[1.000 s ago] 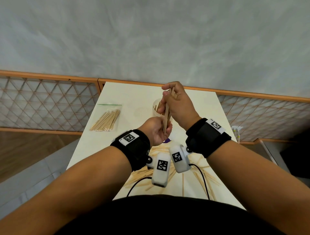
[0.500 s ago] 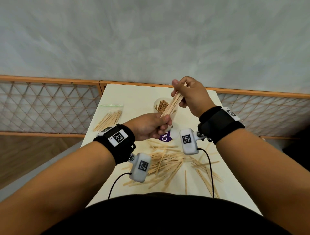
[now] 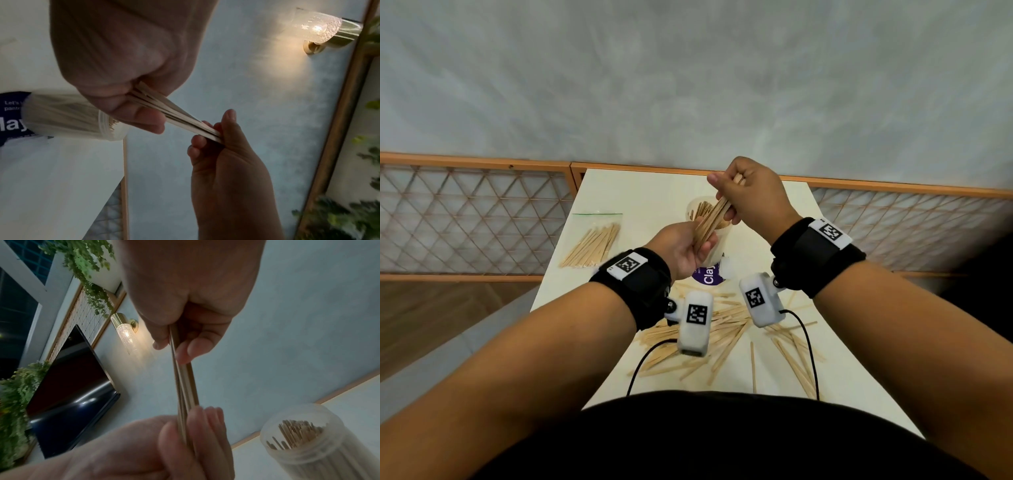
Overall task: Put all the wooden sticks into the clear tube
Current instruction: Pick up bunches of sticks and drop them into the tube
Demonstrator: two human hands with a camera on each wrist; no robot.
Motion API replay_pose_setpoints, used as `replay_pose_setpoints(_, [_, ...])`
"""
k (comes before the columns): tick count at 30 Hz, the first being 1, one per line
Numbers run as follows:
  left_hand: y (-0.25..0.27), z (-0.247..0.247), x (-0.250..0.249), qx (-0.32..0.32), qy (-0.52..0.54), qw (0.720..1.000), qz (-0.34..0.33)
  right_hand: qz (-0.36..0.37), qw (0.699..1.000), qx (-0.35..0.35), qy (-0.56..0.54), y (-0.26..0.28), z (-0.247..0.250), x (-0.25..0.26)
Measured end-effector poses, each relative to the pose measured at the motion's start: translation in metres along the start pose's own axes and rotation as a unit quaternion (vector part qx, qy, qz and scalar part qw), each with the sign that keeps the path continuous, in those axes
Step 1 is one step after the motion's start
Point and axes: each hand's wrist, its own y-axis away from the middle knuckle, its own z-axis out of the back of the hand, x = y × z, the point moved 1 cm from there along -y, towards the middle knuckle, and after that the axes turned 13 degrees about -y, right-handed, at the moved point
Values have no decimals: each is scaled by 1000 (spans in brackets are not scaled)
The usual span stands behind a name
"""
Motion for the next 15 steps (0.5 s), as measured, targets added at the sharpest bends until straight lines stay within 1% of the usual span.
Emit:
replay_pose_setpoints(2, [2,0,3,8,-69,997,-20,-1,1000,3,11,1,3,0])
replay_pose_setpoints(5, [4,0,5,46,-168,980,-97,2,999,-7,42,-2,10,1])
replay_pose_setpoints(7, [9,0,5,89,-232,957,-151,-3,998,-19,65,-6,15,1])
replay_pose_setpoints(9, [14,-2,6,120,-316,920,-201,-9,994,-21,108,-9,20,0])
replay_pose_setpoints(10, [16,-4,6,132,-346,904,-214,-10,991,-17,129,-10,22,-2])
replay_pose_setpoints(11, [18,-7,7,141,-358,897,-217,-9,989,-10,145,-11,23,-3])
replay_pose_setpoints(13, [19,-9,7,158,-346,902,-206,-20,988,10,153,-13,26,-4])
replay_pose_setpoints(14, [18,-7,6,163,-335,906,-200,-33,990,29,132,-14,28,-3])
replay_pose_setpoints(15, [17,-5,5,169,-324,911,-193,-51,993,55,86,-15,32,-2])
